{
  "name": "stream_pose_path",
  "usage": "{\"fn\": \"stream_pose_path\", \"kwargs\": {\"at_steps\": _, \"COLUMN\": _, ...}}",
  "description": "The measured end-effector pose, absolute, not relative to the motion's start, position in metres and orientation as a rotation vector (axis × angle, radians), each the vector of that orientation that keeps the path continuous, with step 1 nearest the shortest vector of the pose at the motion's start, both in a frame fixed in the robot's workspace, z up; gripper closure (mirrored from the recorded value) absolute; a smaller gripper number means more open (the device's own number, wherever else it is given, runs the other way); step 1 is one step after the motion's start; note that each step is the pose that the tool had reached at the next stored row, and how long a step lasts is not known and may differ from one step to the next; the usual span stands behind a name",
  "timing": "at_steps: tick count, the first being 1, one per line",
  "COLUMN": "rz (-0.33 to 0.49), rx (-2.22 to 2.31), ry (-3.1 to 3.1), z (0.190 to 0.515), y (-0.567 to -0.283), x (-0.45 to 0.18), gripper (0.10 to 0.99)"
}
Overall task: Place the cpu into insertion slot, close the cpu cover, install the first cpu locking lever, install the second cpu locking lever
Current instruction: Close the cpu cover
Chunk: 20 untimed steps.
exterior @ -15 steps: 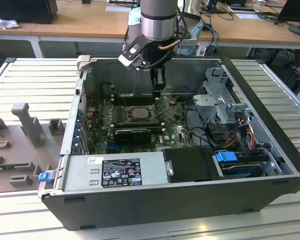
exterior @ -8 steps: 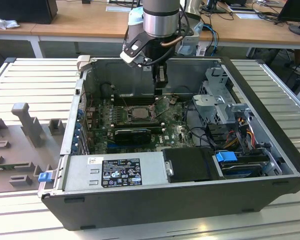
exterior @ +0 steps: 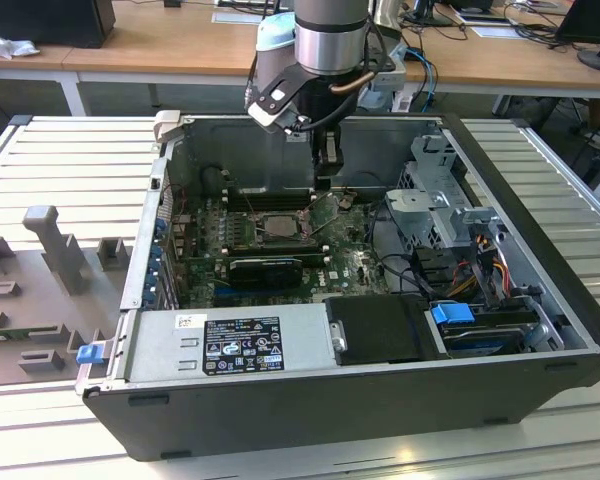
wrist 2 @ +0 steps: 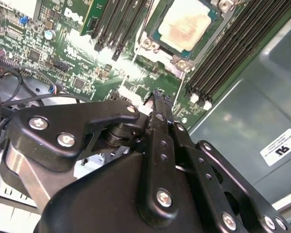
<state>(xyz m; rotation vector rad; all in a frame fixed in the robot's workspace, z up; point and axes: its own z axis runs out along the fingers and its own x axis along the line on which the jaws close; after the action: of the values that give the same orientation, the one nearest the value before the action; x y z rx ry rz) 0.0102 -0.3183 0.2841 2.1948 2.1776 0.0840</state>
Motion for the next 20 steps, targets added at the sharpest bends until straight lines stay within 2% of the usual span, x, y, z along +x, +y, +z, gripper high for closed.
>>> {"fn": "stream_pose_path", "kwargs": {"at_steps": 20, "rz": 0.083, "rx": 2.188, "ry": 2.185, "z": 0.261, "y": -0.318, "x": 0.051, "gripper": 0.98}}
